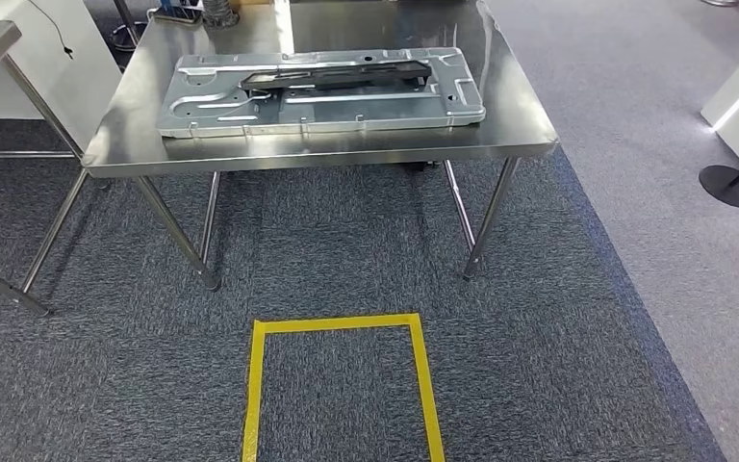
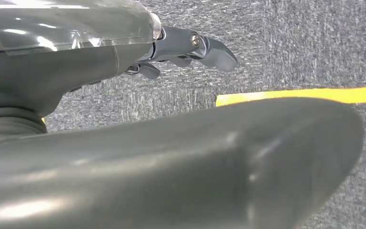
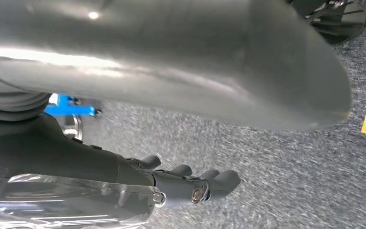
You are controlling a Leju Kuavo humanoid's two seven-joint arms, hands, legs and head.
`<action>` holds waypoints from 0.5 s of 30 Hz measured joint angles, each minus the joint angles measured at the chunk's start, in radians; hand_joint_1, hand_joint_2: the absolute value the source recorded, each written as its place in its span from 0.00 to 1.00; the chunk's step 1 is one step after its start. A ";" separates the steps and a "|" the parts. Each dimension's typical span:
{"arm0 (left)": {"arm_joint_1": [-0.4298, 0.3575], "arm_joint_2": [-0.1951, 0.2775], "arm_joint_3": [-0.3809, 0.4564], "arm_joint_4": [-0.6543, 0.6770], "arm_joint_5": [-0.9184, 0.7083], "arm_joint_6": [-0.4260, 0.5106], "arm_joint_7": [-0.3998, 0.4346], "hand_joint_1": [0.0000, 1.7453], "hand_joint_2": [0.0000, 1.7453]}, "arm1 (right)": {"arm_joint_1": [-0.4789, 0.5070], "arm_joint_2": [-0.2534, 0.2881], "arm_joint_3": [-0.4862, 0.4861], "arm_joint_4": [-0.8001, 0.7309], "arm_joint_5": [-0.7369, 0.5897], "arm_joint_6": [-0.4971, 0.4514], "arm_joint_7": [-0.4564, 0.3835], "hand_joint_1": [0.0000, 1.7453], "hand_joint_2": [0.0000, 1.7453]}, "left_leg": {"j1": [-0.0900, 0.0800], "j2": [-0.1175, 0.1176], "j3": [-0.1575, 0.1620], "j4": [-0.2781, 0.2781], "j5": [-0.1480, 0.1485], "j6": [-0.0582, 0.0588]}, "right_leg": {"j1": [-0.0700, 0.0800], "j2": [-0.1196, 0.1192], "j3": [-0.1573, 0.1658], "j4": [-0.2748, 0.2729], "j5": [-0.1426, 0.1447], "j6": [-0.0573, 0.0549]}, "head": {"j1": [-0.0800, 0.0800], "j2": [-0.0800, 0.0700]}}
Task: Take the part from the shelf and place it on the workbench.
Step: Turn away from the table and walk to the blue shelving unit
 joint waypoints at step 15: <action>-0.008 -0.011 -0.002 0.000 0.010 0.017 0.001 0.00 0.00 | 0.002 -0.001 0.027 0.000 0.018 0.036 -0.045 0.00 0.00 | 0.005 -0.008 0.205 -0.027 -0.195 0.004 | 0.003 -0.009 -0.214 0.066 0.148 0.007 | 0.000 0.000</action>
